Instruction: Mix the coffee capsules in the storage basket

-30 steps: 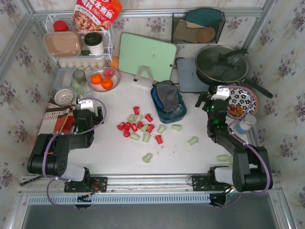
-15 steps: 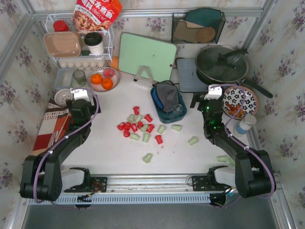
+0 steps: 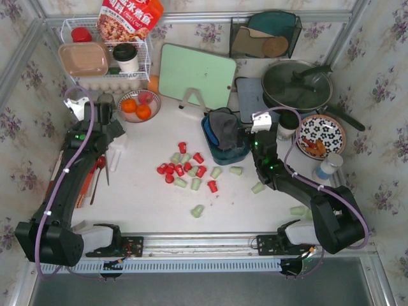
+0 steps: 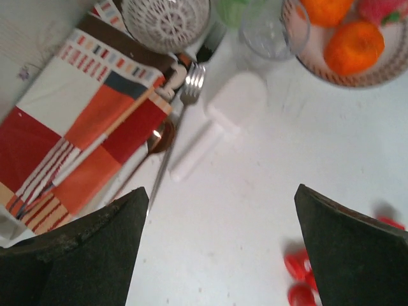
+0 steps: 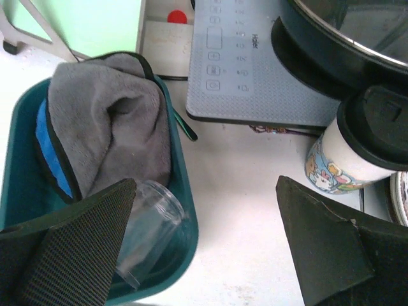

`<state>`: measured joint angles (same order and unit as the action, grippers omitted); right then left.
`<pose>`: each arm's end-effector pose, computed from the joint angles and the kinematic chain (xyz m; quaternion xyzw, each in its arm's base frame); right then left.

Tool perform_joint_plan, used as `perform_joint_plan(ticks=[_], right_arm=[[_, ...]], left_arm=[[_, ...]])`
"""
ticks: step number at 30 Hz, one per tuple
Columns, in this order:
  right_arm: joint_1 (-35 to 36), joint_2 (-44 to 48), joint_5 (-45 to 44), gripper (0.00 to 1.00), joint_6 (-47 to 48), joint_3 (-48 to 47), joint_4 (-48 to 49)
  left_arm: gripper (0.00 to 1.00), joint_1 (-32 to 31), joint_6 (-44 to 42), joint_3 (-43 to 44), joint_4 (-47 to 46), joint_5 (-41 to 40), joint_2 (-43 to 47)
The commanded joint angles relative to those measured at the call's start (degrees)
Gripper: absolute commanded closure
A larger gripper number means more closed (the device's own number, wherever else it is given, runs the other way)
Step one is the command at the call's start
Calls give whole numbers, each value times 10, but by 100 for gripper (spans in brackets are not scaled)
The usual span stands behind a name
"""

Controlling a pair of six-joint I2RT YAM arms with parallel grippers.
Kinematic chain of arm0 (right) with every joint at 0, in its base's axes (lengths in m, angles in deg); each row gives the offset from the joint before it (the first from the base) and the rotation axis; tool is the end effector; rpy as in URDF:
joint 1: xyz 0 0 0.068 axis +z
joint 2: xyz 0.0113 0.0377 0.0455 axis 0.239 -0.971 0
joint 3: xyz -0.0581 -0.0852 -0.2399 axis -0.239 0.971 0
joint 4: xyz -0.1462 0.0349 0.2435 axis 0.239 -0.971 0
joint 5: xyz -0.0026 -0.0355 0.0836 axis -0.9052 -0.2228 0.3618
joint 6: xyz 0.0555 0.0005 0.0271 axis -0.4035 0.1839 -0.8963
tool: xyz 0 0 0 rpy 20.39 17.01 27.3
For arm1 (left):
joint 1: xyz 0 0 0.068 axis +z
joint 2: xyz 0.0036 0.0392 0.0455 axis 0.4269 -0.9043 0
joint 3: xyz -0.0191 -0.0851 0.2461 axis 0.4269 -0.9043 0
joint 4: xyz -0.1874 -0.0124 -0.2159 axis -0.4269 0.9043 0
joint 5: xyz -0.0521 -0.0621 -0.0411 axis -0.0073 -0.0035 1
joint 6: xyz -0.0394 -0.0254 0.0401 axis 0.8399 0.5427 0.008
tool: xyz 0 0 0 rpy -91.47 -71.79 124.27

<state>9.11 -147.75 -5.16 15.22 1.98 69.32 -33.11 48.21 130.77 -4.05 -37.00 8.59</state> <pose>0.2921 0.1054 0.1907 -0.0503 0.7690 -0.0258 0.6367 0.2963 -0.0177 0.3314 -0.2790 0.8240 0.0716 0.4879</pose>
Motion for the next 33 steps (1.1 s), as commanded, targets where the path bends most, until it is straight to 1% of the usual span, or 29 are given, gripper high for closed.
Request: perform_joint_plan(ticks=[1,3,5,7,9,12,15,16,18,21,24,30,33], right_arm=[[24,-10,-42,0,-23,-42,-72],[35,-14,-53,0,-30,-56,-98],[43,-14,-60,0,-40,-65,-124],[51,-10,-58,0,-50,-73,-143],[57,-4,-49,0,-63,-80,-162],[66,-3,-19,0,-76,-80,-165],[74,-14,1,0,-90,-87,-174],[96,-20,6,0,-98,-92,-180],[111,-31,11,0,-111,-99,-187],[131,-55,-5,1,-111,-105,-194],[144,-78,-33,4,-88,-114,-214],[147,-109,-98,10,2,-137,-267],[147,-123,-115,14,40,-142,-275]], left_arm=[[0,3,10,59,170,126,-17],[0,3,-23,70,178,204,-11],[0,3,-52,68,177,269,13],[0,3,-80,63,178,311,40],[0,3,-112,50,175,334,72],[0,3,-139,15,161,343,127],[0,2,-137,-35,133,348,175],[0,2,-136,-50,122,350,188],[0,2,-136,-77,107,344,209],[0,2,-137,-97,102,337,223],[0,2,-131,-93,109,346,225],[0,1,-123,-101,102,372,252],[0,2,-121,-102,101,376,265]])
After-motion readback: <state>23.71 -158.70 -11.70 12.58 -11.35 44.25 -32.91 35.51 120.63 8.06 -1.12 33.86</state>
